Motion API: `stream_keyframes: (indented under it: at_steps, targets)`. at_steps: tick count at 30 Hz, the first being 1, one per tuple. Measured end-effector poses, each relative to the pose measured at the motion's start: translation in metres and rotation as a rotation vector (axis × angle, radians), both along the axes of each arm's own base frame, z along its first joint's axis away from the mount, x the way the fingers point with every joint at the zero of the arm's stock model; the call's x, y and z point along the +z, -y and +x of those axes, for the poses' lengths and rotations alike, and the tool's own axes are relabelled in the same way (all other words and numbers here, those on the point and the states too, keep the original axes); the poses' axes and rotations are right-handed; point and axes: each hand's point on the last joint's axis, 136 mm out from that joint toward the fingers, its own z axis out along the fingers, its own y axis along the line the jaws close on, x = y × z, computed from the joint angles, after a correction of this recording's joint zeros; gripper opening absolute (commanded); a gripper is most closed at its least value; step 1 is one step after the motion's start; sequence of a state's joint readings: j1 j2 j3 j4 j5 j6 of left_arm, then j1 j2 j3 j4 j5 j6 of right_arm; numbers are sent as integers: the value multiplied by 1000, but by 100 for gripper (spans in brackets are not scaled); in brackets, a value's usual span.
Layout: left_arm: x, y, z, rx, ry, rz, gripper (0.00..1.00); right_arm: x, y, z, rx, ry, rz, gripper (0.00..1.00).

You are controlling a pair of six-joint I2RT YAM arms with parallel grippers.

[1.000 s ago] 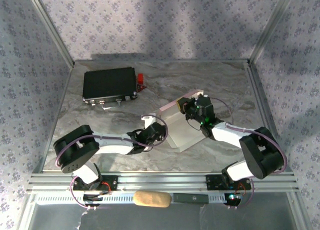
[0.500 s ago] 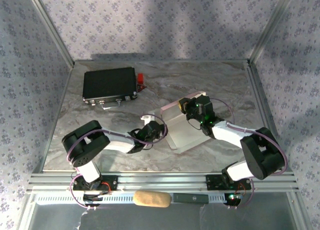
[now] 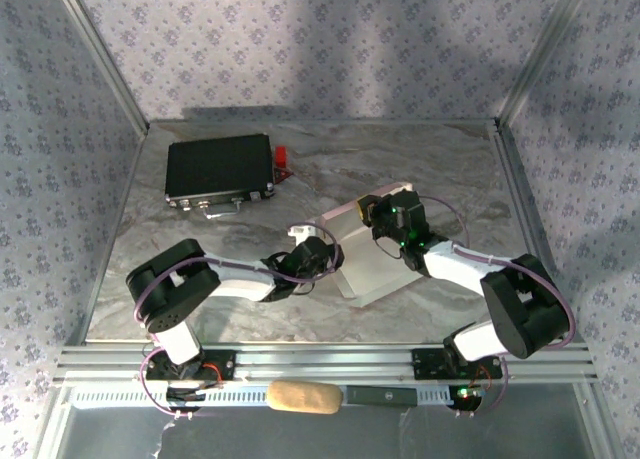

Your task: Fold the paper box

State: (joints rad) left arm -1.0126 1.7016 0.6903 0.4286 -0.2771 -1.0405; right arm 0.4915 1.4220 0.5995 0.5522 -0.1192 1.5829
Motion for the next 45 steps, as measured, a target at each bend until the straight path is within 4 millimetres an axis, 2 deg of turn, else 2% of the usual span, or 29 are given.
stream_keyframes:
  at_steps: [3, 7, 12, 18, 23, 28, 36, 45]
  targets:
    - [-1, -5, -3, 11, -9, 60, 53, 0, -1, -1, 3, -2, 2, 0]
    - [8, -8, -8, 20, -7, 96, 54, -1, -2, -2, 5, -4, 1, 0]
    - [5, -15, -6, 42, -34, 138, 53, -1, -5, -3, 10, -6, -1, 0]
    - [4, -7, -3, 56, -60, 140, 53, -1, -4, -3, 3, -7, -1, 0]
    - [-8, -7, -13, 61, -77, 183, 54, -2, -4, -3, 3, -8, -1, 0]
    - [-7, -8, -20, 70, -52, 212, 57, -1, -3, -2, 0, -9, 2, 0]
    - [-7, -11, -16, 86, -51, 209, 56, -2, -3, -2, -3, -14, 8, 0]
    - [-18, -7, -8, 93, -65, 197, 54, -2, -3, -3, -6, -18, 12, 0]
